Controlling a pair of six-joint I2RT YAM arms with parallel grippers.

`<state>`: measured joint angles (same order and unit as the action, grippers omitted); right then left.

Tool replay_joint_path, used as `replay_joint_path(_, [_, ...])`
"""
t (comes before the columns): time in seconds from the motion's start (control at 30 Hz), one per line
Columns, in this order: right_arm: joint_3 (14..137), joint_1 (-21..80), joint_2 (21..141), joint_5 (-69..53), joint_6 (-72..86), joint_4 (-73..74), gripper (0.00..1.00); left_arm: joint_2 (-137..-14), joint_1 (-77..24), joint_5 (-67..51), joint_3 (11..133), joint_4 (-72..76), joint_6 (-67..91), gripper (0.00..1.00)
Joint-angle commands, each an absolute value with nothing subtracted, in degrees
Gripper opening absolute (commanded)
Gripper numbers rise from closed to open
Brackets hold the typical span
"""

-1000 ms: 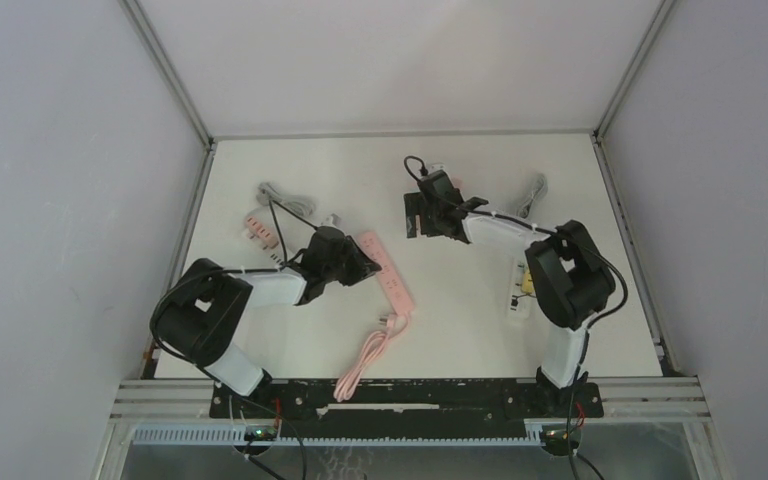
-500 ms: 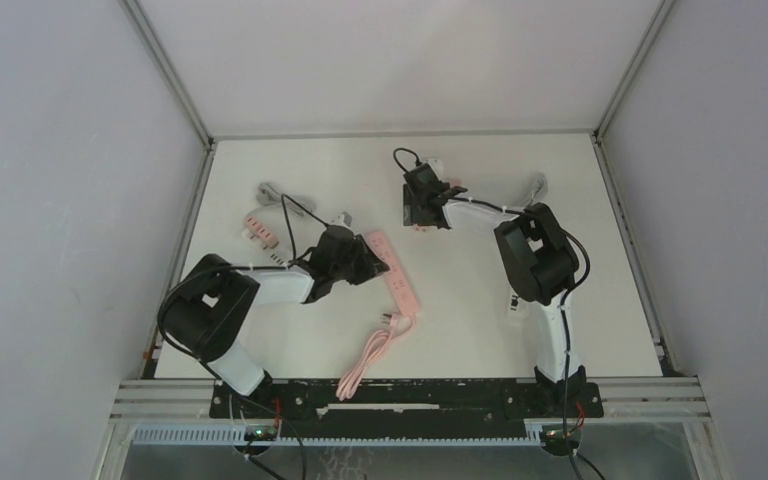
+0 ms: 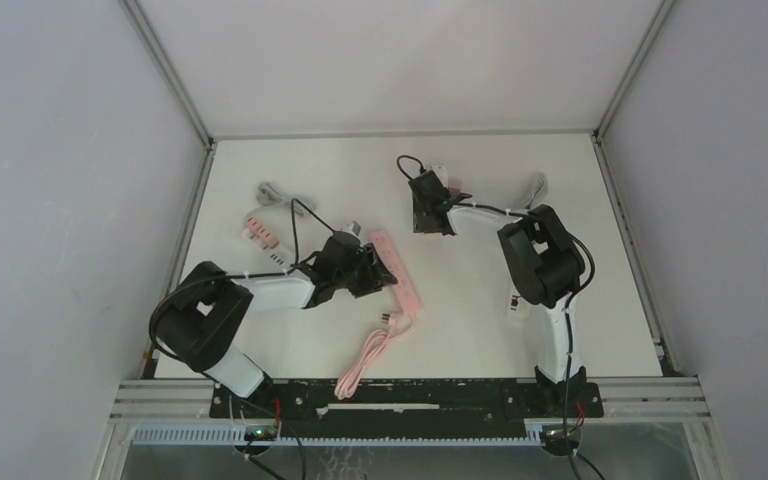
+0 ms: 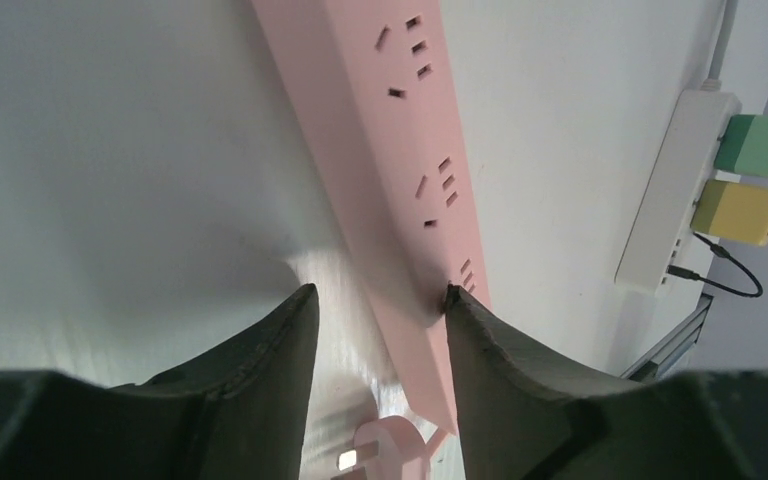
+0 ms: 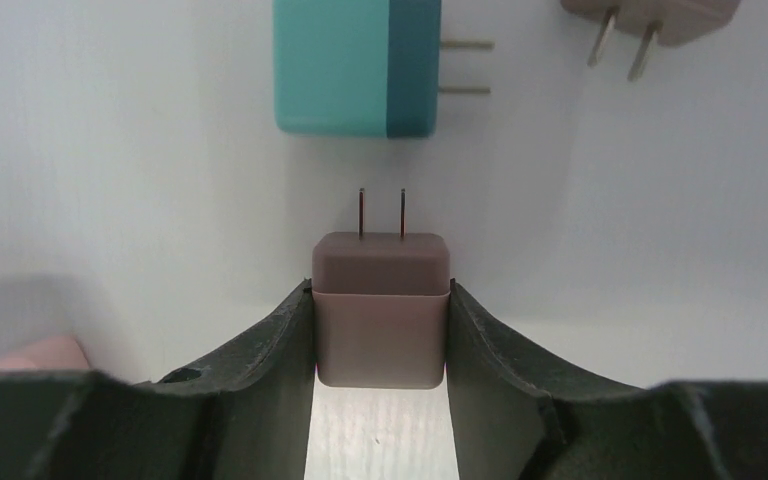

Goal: Insert the plug
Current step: Pick up the plug from the center of the board, then adjust the plug.

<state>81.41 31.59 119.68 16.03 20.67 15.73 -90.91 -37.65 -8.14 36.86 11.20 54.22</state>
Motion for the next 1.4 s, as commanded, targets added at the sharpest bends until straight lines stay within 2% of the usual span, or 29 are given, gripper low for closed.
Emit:
replay_joint_path(0.0, [77.61, 31.86, 113.89, 14.89, 17.76, 14.76, 0.32, -85.35, -37.57, -6.62, 36.10, 7.56, 51.94, 0.56])
replay_joint_path(0.23, [70.82, 32.87, 106.13, 12.62, 14.04, 12.75, 0.30, -76.12, -33.85, -5.52, 33.27, 5.56, 51.08, 0.60])
replay_joint_path(0.57, [60.22, 37.25, 90.33, 8.07, 7.06, 11.15, 0.30, -64.38, -30.79, -7.32, 33.28, 0.40, 47.86, 0.60])
replay_joint_path(0.93, [54.33, 44.45, 75.47, -2.21, -3.89, 10.88, 0.30, -56.88, -28.13, -20.04, 36.55, -3.11, 46.30, 0.61])
replay_joint_path(1.37, [54.16, 51.23, 71.82, -9.23, -12.33, 10.63, 0.31, -54.69, -28.10, -34.06, 36.44, 2.05, 48.52, 0.62])
